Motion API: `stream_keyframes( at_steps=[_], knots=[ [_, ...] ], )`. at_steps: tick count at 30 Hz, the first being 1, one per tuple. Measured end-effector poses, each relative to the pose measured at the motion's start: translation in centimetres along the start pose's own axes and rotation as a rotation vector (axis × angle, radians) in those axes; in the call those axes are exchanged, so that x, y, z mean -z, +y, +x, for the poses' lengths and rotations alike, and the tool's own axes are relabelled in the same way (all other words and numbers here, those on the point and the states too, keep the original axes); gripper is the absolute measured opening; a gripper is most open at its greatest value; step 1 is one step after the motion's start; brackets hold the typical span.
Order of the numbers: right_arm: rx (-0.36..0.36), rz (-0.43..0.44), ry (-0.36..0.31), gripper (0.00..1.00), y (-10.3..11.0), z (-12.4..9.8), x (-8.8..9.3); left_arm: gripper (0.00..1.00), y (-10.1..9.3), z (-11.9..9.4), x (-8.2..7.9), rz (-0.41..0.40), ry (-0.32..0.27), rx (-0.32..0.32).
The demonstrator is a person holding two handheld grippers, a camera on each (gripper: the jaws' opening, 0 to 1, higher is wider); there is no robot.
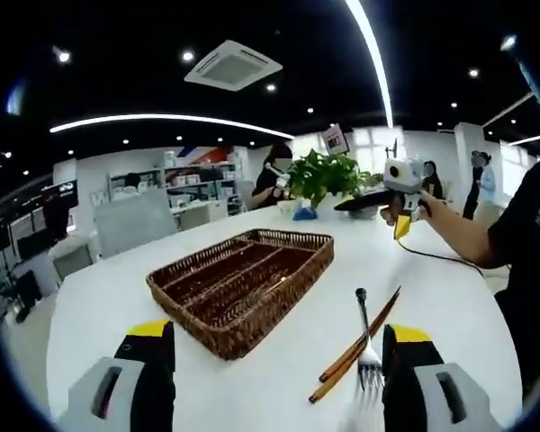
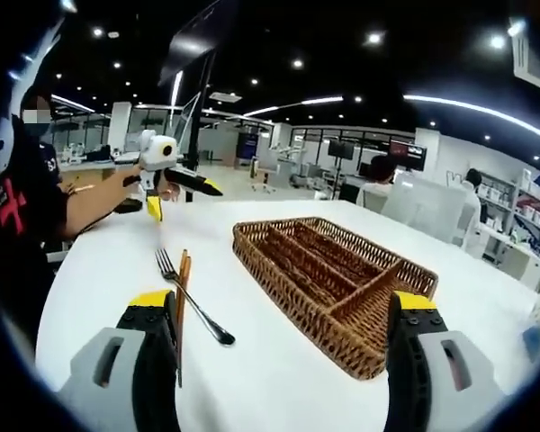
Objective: Arrange the knives, forks, and spoons in their matching storage slots by inserting each utensil handle-first until every utensil is classified and aligned in the correct compartment
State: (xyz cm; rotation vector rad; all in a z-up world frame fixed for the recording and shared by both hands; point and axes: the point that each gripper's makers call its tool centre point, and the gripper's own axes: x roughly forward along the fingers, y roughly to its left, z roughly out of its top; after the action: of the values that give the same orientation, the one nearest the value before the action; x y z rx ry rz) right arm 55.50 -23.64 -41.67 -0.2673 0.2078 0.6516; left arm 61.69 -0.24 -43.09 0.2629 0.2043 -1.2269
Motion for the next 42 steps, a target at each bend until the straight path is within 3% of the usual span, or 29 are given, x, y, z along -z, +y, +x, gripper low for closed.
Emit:
stream_keyframes(
  at_steps=[2,5,6,10,14,19,22,30,32,33,38,42],
  knots=[
    [0.000,-0.012,-0.004,0.99,0.2,0.2,-0.5,1.00,0.5,-0.6,-0.6,-0.022,0.003,-0.018],
    [-0.007,-0.026,0.005,0.99,0.5,0.4,-0.7,1.00,2.7,-1.6,-1.0,-0.013,-0.013,-0.133],
    [-0.013,-0.036,0.011,0.99,0.8,0.6,-0.7,1.00,2.9,-2.4,-1.1,-0.045,-0.021,-0.177],
    [-0.024,-0.046,0.020,0.99,0.8,0.6,-0.7,1.00,0.2,-3.7,-1.8,0.006,-0.015,-0.137],
    [-0.026,-0.039,-0.001,0.99,0.4,0.2,-0.7,1.00,-0.5,-4.2,-2.1,0.044,-0.024,-0.115],
    [-0.058,-0.061,0.012,0.99,1.3,0.5,-0.3,1.00,0.2,-4.4,-1.3,0.052,-0.009,-0.123],
    [-0.087,-0.117,0.014,0.97,2.2,0.6,-0.4,1.00,-0.3,-4.5,-2.2,0.049,-0.048,-0.107],
    [-0.111,-0.074,0.036,0.99,2.4,2.2,-0.8,1.00,0.4,-4.5,-1.8,0.053,-0.041,-0.131],
    [-0.108,-0.068,0.029,0.99,2.5,2.8,-1.4,1.00,0.8,-4.6,-1.7,0.058,-0.042,-0.148],
    [-0.081,-0.075,-0.007,0.99,2.2,3.3,-2.2,1.00,1.0,-4.7,-1.7,0.056,-0.045,-0.153],
    [-0.076,-0.102,-0.048,0.99,3.2,4.9,-2.6,1.00,1.4,-4.7,-1.4,0.046,-0.042,-0.157],
    [-0.118,-0.100,-0.028,0.99,4.4,6.2,-2.0,1.00,1.5,-4.5,-1.3,0.046,-0.039,-0.155]
  ],
)
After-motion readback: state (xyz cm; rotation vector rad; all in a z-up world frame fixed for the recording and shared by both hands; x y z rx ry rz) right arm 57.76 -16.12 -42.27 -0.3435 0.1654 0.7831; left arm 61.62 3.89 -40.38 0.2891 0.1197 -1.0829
